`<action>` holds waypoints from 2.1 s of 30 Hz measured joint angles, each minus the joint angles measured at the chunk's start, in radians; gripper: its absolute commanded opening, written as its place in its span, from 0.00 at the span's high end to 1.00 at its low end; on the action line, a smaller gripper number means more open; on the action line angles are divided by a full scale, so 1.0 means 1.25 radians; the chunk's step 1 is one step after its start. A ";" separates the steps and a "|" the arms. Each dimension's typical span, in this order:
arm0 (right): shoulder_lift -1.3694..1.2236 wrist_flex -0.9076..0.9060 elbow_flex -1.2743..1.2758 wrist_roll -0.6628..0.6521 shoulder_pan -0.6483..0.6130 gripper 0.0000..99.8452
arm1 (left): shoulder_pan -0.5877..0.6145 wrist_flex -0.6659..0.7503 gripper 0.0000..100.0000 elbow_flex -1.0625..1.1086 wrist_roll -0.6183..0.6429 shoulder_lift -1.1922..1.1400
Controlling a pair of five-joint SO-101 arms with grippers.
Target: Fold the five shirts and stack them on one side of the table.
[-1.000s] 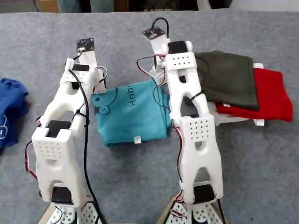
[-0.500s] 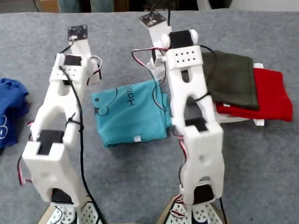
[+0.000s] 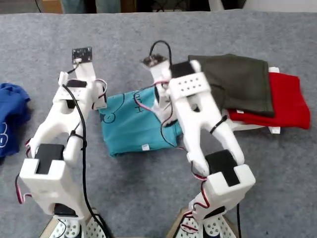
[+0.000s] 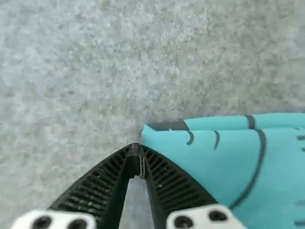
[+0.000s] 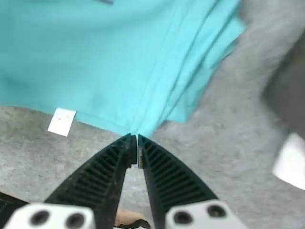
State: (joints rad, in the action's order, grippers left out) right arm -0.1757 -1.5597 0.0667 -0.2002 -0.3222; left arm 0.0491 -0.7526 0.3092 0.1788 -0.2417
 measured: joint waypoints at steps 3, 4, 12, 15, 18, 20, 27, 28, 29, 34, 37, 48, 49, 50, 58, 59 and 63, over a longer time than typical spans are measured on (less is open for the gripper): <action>0.000 0.081 0.104 0.004 -0.004 0.99 | 0.000 0.025 0.97 -0.001 0.000 -0.045; 0.000 0.104 0.139 0.004 0.001 0.99 | 0.000 0.022 0.97 -0.014 0.000 -0.058; 0.001 0.269 0.319 -0.032 0.135 0.99 | 0.000 -0.047 0.97 -0.103 0.002 -0.117; 0.001 0.274 0.319 -0.056 0.151 0.99 | 0.000 -0.047 0.97 -0.104 0.002 -0.117; 0.001 0.225 0.312 -0.061 0.151 0.99 | 0.000 -0.047 0.97 -0.104 0.002 -0.118; 0.001 0.176 0.287 -0.063 0.151 0.99 | 0.000 -0.047 0.97 -0.104 0.002 -0.118; 0.098 0.034 0.207 -0.063 0.151 0.99 | 0.001 -0.081 0.97 -0.107 0.000 -0.088; 0.124 0.023 0.207 -0.063 0.150 0.99 | 0.001 -0.098 0.97 -0.104 0.000 -0.072; 0.149 0.014 0.207 -0.058 0.150 0.99 | 0.001 -0.109 0.97 -0.104 0.000 -0.050; 0.254 0.001 0.207 0.049 0.136 0.96 | 0.010 -0.178 0.97 -0.104 0.000 0.095; 0.265 0.017 0.207 0.141 0.092 0.84 | 0.043 -0.217 0.97 -0.106 0.000 0.146; 0.081 0.190 0.199 0.471 -0.015 0.64 | 0.198 -0.218 0.97 -0.021 0.001 0.122; 0.055 0.203 0.193 0.487 -0.015 0.64 | 0.199 -0.209 0.97 -0.006 0.001 0.115; 0.028 0.215 0.184 0.503 -0.016 0.64 | 0.199 -0.199 0.97 0.007 0.001 0.112; -0.169 0.204 0.066 0.597 -0.017 0.64 | 0.200 -0.153 0.97 0.063 0.000 0.108; -0.187 0.188 0.048 0.599 -0.016 0.64 | 0.201 -0.153 0.97 0.063 0.000 0.108; -0.245 0.144 -0.015 0.599 -0.016 0.64 | 0.201 -0.153 0.97 0.065 0.000 0.108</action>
State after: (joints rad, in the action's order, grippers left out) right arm -0.4826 -1.3802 0.0483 0.5485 -0.3422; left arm 0.3007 -0.9444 0.3905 0.1788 -0.1066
